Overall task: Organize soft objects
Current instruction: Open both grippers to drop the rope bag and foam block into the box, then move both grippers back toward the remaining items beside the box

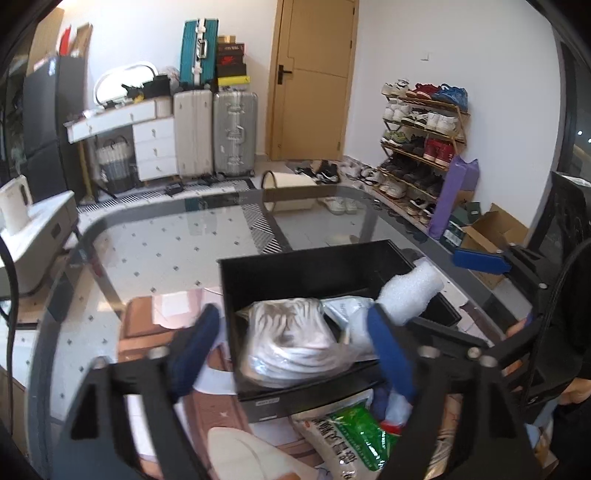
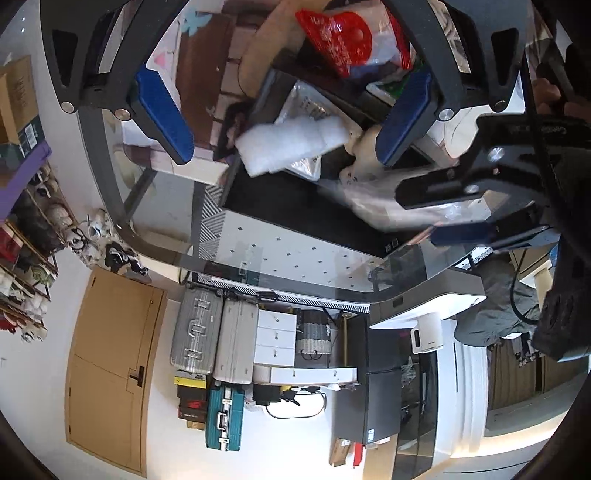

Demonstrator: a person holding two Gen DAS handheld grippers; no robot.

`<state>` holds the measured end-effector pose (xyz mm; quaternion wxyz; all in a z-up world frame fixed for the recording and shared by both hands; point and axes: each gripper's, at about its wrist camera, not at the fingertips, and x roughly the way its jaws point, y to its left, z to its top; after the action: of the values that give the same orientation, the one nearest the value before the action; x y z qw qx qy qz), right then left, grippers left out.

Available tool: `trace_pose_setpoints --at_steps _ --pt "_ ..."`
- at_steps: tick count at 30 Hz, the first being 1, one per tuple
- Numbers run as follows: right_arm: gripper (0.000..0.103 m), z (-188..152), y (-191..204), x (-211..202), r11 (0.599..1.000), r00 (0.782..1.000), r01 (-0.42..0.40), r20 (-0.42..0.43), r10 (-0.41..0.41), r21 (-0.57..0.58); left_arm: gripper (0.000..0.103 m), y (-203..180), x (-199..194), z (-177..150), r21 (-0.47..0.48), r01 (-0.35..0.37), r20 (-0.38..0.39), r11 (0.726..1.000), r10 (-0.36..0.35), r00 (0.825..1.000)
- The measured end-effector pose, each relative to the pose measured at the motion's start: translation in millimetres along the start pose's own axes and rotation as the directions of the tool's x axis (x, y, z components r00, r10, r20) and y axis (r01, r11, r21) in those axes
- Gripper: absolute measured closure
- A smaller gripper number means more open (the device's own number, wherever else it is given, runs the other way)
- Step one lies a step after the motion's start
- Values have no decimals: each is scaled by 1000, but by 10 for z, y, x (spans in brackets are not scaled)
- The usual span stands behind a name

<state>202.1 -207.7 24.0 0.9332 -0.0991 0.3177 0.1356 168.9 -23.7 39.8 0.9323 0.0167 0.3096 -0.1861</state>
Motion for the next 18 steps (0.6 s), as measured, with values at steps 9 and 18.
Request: trace_pose_setpoints --at_steps 9,18 --pt "1 -179 -27 -318 998 1000 -31 -3 31 50 0 51 -315 -79 -14 -42 8 999 42 999" --pt "1 -354 93 -604 993 995 -93 -34 95 68 0 39 -662 -339 -32 -66 1 997 66 998"
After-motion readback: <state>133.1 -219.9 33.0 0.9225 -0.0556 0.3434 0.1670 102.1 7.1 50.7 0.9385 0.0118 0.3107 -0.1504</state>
